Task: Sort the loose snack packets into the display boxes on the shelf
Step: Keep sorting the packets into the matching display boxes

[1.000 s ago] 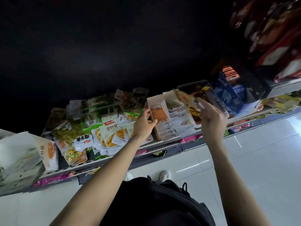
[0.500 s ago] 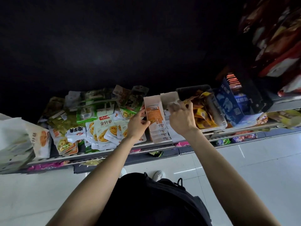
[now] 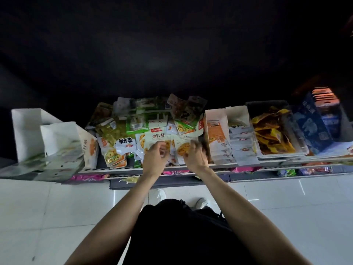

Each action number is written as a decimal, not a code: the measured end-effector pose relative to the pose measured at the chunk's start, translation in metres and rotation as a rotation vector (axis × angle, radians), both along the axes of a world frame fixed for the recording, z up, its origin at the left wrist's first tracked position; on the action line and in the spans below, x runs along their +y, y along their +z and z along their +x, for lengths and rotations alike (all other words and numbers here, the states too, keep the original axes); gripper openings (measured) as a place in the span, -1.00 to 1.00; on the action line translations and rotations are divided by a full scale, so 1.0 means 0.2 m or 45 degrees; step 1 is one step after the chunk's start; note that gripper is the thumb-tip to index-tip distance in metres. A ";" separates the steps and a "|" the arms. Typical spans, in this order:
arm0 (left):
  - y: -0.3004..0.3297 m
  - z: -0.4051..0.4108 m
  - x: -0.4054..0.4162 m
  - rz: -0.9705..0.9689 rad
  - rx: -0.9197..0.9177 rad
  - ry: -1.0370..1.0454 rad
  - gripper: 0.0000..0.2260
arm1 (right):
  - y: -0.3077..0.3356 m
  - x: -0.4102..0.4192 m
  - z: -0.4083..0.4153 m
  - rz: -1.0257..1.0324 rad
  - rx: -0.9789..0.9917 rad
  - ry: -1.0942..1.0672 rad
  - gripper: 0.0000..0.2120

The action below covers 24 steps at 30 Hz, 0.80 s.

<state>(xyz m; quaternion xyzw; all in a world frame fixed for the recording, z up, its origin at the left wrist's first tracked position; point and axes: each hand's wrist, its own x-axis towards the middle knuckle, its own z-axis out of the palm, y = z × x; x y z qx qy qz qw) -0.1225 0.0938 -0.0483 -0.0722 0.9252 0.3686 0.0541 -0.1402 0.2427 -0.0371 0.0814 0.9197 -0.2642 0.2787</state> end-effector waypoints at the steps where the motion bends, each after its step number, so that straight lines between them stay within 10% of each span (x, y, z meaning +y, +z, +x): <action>1: 0.00 -0.01 0.01 -0.003 -0.088 -0.075 -0.73 | -0.02 -0.02 -0.01 0.003 -0.062 -0.093 -0.36; 17: 0.24 0.04 -0.31 0.805 -0.573 0.448 -0.77 | 0.02 -0.08 0.01 -0.677 -0.005 -0.687 -0.62; 24: 0.46 0.14 -0.61 0.209 -0.155 -0.149 -0.74 | 0.20 -0.17 -0.01 -0.946 0.024 -0.303 -0.31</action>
